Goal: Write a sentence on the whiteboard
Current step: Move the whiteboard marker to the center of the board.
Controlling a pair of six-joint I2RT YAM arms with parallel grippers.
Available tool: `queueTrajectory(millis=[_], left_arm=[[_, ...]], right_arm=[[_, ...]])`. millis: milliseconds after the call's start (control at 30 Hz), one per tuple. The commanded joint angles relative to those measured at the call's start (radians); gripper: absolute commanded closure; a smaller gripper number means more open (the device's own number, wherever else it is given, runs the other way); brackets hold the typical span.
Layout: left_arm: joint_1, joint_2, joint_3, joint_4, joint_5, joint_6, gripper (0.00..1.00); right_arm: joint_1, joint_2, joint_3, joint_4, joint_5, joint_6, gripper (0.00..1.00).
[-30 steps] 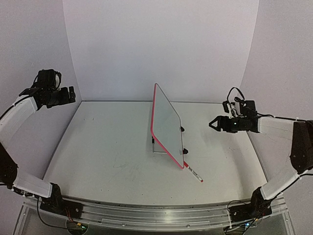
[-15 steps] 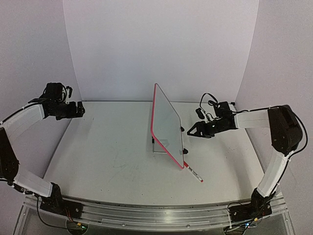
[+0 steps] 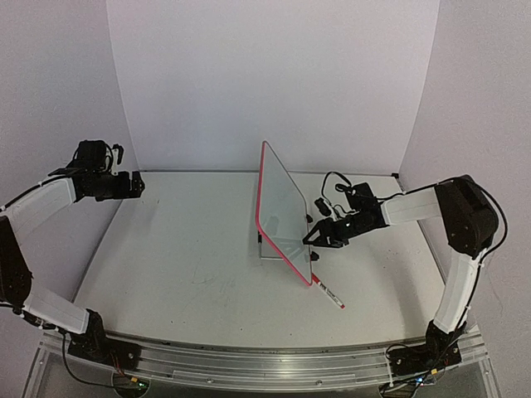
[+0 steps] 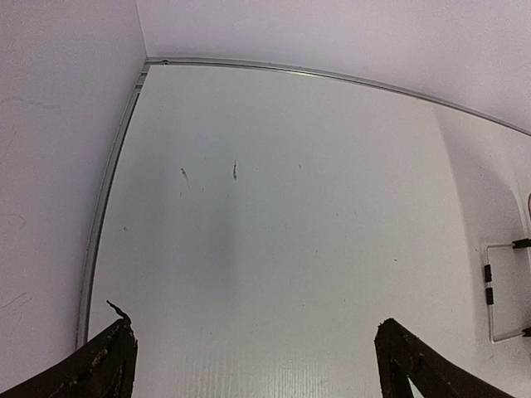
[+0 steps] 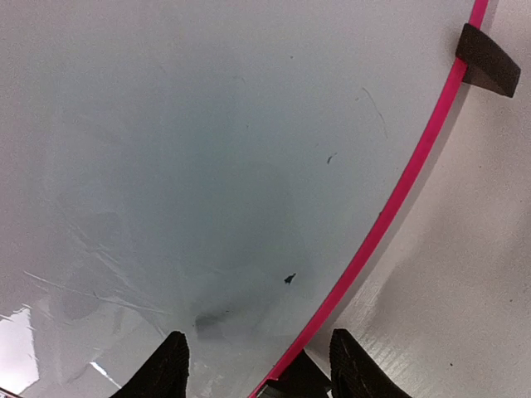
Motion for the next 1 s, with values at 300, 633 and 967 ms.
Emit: queueTrajectory(millis=[300,633,967], left_arm=[[0.004,0.008,0.002,0.037,0.002,0.01,0.01],[0.004,0.035,0.006,0.038,0.01,0.009,0.0],[0.004,0.04,0.004,0.034,-0.01,0.018,0.0]], right_arm=[[0.046,-0.038,-0.15,0.096,-0.034,0.067,0.52],[0.136,-0.071,-0.196,0.146,0.003,0.105,0.55],[0.211,-0.148,-0.2,0.149,0.187,0.078,0.54]])
